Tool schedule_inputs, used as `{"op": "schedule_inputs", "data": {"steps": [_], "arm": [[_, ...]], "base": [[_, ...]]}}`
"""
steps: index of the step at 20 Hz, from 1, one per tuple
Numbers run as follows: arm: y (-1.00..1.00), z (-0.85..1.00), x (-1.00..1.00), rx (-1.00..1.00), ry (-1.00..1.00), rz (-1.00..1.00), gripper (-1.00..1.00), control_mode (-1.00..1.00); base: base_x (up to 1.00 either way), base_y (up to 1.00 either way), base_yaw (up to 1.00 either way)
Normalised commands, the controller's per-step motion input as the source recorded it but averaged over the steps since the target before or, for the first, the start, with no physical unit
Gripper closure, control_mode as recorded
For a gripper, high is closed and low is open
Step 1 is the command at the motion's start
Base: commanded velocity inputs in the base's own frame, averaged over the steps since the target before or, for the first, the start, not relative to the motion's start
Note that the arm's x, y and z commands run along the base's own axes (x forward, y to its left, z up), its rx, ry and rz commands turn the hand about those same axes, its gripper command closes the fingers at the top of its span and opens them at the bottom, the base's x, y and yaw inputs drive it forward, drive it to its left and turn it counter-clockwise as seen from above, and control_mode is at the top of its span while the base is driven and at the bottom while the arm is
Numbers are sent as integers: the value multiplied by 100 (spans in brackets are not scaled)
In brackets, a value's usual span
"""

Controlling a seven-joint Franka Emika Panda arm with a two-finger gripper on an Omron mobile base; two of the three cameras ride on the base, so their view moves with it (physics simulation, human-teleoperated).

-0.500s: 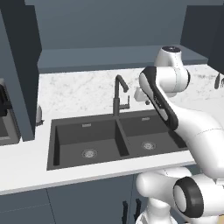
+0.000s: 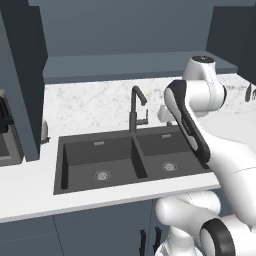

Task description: Pick up the bowls on the counter and stack them on top of one another in the open cabinet. Place the smaller bowl on top of the larger bowl.

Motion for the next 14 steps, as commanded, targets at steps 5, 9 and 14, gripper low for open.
{"op": "schedule_inputs", "data": {"steps": [5,9,14], "arm": [[0,-11,-52,0,0,0,-100,-100],[0,-16,-55,0,0,0,-100,-100],[2,-5,-47,0,0,0,-100,-100]], "base": [[0,0,0],[0,0,0],[0,0,0]]}}
